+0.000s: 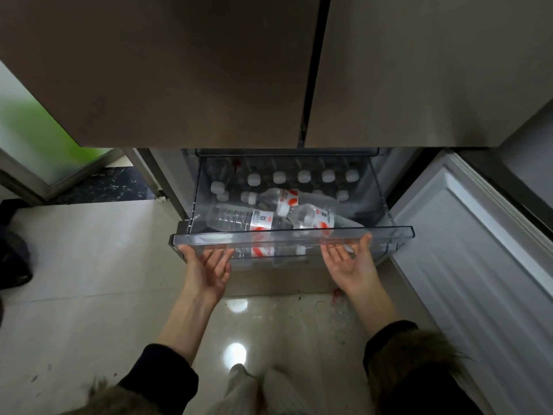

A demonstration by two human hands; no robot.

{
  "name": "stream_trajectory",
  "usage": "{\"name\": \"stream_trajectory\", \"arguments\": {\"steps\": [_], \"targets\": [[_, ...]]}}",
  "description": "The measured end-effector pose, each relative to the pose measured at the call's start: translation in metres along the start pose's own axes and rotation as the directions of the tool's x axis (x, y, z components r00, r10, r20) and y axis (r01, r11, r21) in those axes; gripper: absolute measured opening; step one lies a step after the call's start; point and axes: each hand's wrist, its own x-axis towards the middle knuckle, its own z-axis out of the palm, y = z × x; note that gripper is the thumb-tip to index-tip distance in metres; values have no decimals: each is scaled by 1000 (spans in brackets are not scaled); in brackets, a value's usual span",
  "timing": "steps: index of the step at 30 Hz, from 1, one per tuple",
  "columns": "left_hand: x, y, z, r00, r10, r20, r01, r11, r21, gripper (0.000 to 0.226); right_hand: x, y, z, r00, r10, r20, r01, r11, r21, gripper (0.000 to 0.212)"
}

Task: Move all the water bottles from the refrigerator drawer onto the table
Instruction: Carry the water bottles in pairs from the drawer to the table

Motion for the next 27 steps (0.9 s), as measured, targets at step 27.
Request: {"name": "stream_trajectory", "arguments": {"steps": [27], "targets": [[-28, -3, -37, 984, -42, 172, 56, 995, -79, 60, -16, -2, -38, 994, 5, 109, 8, 993, -122, 39]]}}
